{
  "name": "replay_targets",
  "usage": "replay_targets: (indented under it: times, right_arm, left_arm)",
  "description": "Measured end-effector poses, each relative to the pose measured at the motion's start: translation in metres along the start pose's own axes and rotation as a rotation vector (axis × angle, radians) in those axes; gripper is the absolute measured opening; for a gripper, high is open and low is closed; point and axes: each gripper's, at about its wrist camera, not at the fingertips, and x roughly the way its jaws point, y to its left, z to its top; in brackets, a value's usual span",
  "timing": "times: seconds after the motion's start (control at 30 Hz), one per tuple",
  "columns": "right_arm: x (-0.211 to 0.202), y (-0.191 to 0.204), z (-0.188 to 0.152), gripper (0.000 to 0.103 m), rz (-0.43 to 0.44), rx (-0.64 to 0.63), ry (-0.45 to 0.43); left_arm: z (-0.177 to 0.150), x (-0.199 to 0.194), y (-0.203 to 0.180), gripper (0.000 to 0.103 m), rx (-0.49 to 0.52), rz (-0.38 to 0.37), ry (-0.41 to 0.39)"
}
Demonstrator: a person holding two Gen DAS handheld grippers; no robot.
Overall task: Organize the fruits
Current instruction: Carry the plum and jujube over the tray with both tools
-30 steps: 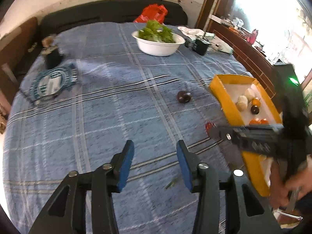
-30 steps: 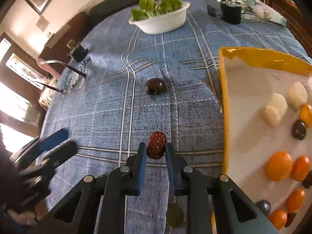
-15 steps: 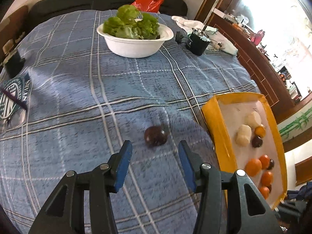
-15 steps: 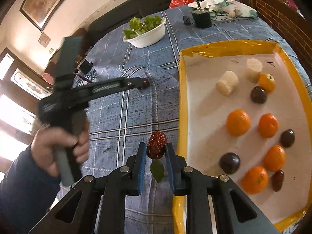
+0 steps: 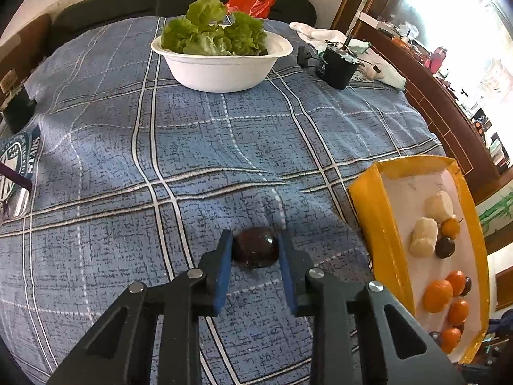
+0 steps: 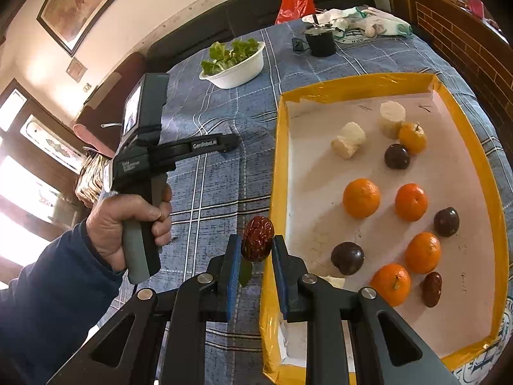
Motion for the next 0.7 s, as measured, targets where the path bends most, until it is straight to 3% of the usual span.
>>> replay_targets:
  times: [0.23,0.7]
  right_arm:
    - [-0.001,-0.001,-0.004,0.022,0.007,0.007,0.006]
    - [0.012,0.016,-0.023,0.022,0.018,-0.041,0.056]
  left_arm:
    - [-0.030,-0.015,0.001,0.026,0.004,-0.018,-0.009]
    - [-0.121,-0.071,-0.002,0.026,0.057,-0.051,-0.004]
